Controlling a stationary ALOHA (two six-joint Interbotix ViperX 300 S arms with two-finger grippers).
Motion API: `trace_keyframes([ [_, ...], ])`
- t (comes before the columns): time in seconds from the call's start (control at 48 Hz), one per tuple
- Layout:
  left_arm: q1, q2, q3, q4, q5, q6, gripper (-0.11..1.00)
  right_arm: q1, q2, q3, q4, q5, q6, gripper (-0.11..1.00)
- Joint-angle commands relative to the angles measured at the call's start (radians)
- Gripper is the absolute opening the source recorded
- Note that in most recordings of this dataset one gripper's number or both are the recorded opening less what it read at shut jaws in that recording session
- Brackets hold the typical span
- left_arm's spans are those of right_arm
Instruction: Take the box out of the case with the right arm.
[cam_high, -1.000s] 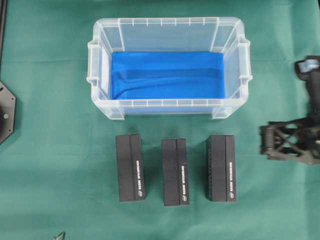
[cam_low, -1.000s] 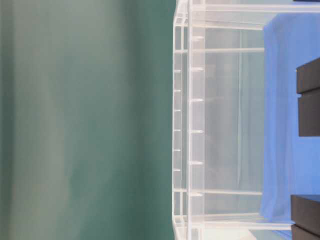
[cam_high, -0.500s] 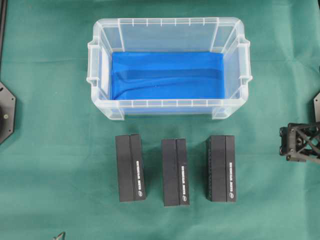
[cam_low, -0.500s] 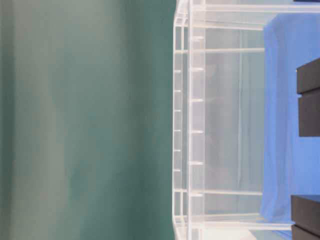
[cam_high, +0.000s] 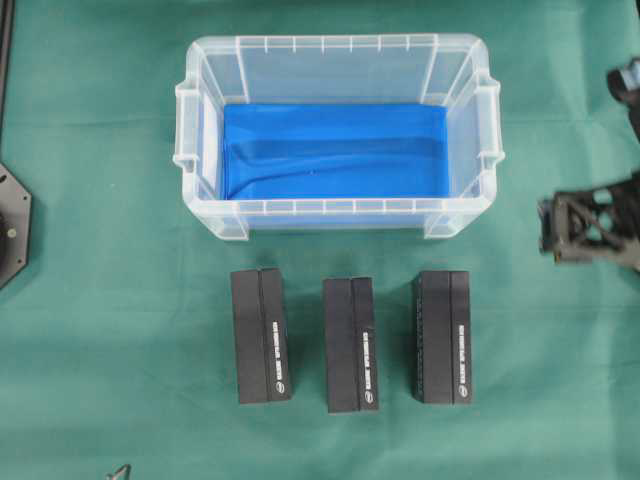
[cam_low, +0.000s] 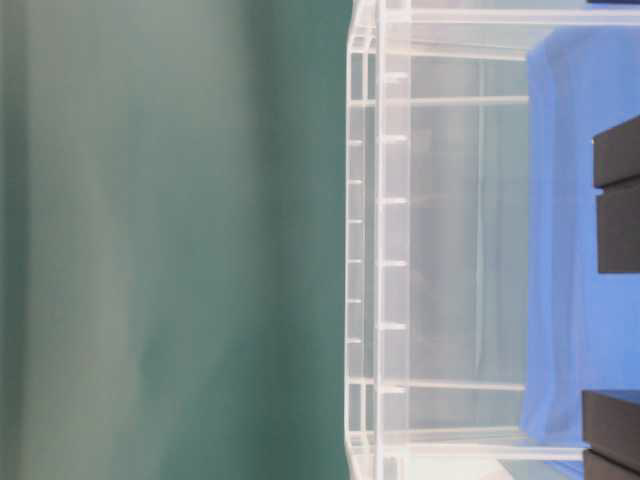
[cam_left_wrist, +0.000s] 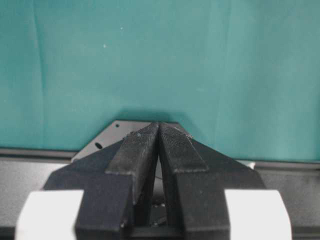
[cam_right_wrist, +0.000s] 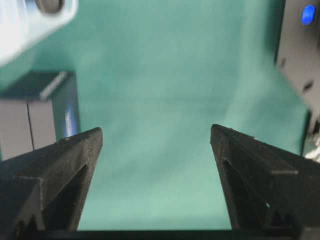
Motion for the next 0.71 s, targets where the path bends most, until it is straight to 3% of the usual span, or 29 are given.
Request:
trace_keyframes([
  [0.0,-0.002,0.0,-0.014,0.002,-0.005,0.002,0.0,-0.083,-0.018,-0.008,-0.006,0.0,-0.08,0.84],
  [0.188,-0.002,0.0,-0.012,0.002,-0.006,0.002,0.0,-0.253,-0.018,-0.008,-0.008,0.002,-0.275,0.84],
  [0.375,-0.002,0.0,-0.011,0.002,-0.006,0.003,0.0,-0.376,-0.025,-0.009,-0.008,0.0,-0.4,0.84],
  [0.688,-0.002,0.0,-0.011,0.002,-0.005,0.002,0.0,-0.399,-0.028,-0.008,-0.008,-0.002,-0.419,0.84],
])
